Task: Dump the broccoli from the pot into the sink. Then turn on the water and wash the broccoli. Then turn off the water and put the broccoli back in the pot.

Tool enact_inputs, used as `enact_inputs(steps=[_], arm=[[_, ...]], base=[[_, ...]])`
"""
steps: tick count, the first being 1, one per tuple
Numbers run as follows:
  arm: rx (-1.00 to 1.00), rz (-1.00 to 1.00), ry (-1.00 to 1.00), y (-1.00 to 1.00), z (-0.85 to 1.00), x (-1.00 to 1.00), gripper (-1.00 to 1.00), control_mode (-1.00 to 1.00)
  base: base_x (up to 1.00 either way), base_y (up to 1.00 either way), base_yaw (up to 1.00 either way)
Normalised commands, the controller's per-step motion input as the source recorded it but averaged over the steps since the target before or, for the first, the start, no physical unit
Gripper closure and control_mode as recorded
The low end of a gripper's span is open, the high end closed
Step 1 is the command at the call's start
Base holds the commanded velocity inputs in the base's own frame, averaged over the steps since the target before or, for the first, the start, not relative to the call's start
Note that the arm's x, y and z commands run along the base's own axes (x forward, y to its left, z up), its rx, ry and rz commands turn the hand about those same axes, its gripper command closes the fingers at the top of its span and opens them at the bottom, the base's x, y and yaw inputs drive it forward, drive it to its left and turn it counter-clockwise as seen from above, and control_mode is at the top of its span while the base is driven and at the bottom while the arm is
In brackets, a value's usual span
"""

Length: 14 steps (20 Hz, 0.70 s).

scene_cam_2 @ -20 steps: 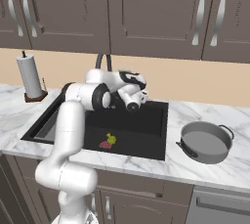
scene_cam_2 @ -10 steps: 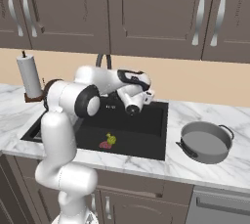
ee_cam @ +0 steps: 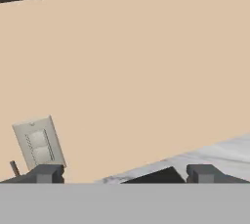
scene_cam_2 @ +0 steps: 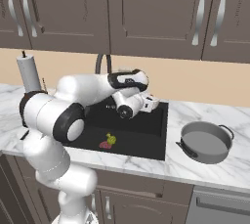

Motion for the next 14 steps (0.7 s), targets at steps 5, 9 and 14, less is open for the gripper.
enact_inputs(steps=[5, 9, 14], arm=[[-0.01, -0.16, 0.44, -0.32, 0.70, -0.88, -1.00, -1.00], [0.00, -0.12, 0.44, -0.27, 0.56, -0.84, -1.00, -1.00], [0.00, -0.07, 0.40, -0.24, 0.19, -0.94, -1.00, -1.00]], base=[[0.00, 0.00, 0.00], [0.00, 0.00, 0.00], [0.00, 0.00, 0.00]])
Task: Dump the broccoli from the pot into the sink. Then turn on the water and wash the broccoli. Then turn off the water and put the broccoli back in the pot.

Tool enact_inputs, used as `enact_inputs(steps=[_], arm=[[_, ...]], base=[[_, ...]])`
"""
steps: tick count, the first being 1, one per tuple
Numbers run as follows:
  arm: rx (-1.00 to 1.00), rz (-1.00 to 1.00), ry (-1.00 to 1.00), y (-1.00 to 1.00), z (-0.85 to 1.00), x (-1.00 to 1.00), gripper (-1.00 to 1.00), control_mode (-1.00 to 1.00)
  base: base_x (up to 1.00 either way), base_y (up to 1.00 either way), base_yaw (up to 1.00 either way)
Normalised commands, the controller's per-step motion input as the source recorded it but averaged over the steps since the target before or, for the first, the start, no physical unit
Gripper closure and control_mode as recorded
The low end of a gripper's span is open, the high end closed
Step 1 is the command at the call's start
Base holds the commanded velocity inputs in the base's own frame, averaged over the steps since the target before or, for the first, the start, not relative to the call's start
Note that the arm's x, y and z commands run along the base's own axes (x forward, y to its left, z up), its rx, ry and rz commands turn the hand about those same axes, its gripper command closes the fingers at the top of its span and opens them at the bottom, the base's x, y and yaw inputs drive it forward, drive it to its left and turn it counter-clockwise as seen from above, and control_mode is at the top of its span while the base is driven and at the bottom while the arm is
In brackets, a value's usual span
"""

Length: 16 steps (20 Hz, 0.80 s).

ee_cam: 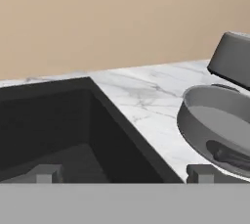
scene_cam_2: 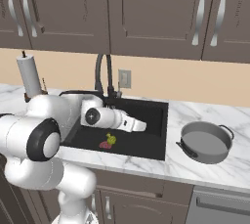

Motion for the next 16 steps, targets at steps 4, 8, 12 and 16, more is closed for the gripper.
enact_inputs(steps=[4, 8, 12, 16], arm=[[0.00, -0.04, 0.35, -0.29, 0.32, -0.88, -1.00, -1.00], [0.00, -0.04, 0.26, -0.26, 0.76, -0.61, -1.00, -1.00], [0.00, -0.03, 0.12, -0.12, 1.00, -0.19, -1.00, -1.00], [0.00, -0.05, 0.06, -0.11, 1.00, -0.03, -1.00, -1.00]], base=[[0.00, 0.00, 0.00], [0.00, 0.00, 0.00], [0.00, 0.00, 0.00], [0.00, 0.00, 0.00]])
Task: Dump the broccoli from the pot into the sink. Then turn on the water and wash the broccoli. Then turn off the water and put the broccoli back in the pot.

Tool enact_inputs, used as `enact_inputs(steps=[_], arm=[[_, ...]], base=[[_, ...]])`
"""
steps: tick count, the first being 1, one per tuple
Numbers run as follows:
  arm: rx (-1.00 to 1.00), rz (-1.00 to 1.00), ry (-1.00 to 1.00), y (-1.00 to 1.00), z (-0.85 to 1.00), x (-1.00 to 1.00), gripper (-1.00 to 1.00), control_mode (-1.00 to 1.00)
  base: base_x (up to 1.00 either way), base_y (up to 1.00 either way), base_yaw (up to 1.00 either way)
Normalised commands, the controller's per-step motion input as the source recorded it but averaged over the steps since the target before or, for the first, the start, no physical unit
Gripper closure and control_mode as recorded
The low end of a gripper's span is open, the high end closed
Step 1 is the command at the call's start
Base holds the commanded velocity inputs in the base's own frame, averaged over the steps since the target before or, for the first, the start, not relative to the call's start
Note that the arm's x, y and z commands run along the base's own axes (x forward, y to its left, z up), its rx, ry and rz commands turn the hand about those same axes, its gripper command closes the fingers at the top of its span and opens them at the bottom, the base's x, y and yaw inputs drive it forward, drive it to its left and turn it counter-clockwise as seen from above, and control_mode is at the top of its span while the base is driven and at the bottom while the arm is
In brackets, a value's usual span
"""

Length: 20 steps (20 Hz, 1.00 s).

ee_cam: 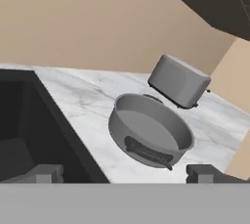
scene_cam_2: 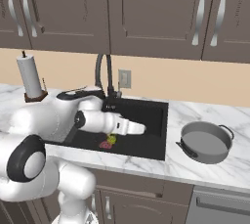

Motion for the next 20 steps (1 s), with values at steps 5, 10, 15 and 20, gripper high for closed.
enact_inputs(steps=[5, 10, 15, 20], arm=[[-0.04, -0.04, 0.04, -0.10, 1.00, -0.02, -1.00, -1.00], [-0.12, -0.01, 0.08, -0.14, 1.00, -0.33, -1.00, -1.00], [-0.20, 0.00, 0.12, -0.05, 0.75, -0.56, -1.00, -1.00], [-0.08, 0.00, 0.23, 0.00, 0.87, -0.28, -1.00, -1.00]], base=[[0.00, 0.00, 0.00], [0.00, 0.00, 0.00], [0.00, 0.00, 0.00], [0.00, 0.00, 0.00]])
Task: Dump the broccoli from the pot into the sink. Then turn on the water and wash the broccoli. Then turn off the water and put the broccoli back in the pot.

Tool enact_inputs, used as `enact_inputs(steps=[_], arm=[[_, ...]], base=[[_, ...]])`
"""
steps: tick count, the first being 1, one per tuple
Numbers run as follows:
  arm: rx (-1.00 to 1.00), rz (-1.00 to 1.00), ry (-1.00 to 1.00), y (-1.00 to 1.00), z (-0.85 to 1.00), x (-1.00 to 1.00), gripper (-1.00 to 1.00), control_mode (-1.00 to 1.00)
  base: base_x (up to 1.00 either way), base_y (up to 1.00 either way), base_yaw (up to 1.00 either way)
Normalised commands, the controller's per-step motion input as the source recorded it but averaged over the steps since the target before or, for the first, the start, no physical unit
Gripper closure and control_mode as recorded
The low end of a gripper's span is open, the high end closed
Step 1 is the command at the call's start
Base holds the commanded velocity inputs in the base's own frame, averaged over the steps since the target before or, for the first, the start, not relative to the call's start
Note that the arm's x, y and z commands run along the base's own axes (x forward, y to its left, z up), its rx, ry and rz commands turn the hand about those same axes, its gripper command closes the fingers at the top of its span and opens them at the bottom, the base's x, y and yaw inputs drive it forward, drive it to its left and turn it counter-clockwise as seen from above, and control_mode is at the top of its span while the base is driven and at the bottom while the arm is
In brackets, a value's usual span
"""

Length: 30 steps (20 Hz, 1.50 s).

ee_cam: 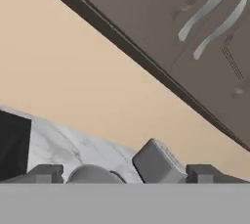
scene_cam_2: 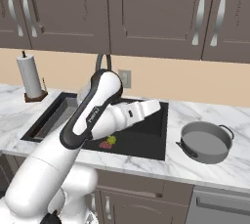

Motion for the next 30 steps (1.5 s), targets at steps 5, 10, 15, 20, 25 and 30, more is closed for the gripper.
enact_inputs(steps=[5, 10, 15, 20, 25, 30], arm=[[-0.20, 0.00, 0.23, 0.00, 0.73, -0.09, -1.00, -1.00], [-0.40, 0.00, 0.24, 0.00, 0.55, 0.00, -1.00, -1.00], [-0.56, 0.00, 0.21, 0.00, 0.16, 0.00, -1.00, -1.00], [-0.61, 0.00, 0.25, 0.00, 0.00, 0.00, -1.00, -1.00], [-0.58, 0.00, 0.28, 0.00, 0.00, -0.01, -1.00, -1.00], [-0.42, 0.02, 0.29, -0.01, 0.23, -0.22, -1.00, -1.00]], base=[[0.00, 0.00, 0.00], [0.00, 0.00, 0.00], [0.00, 0.00, 0.00], [0.00, 0.00, 0.00], [0.00, 0.00, 0.00], [0.00, 0.00, 0.00]])
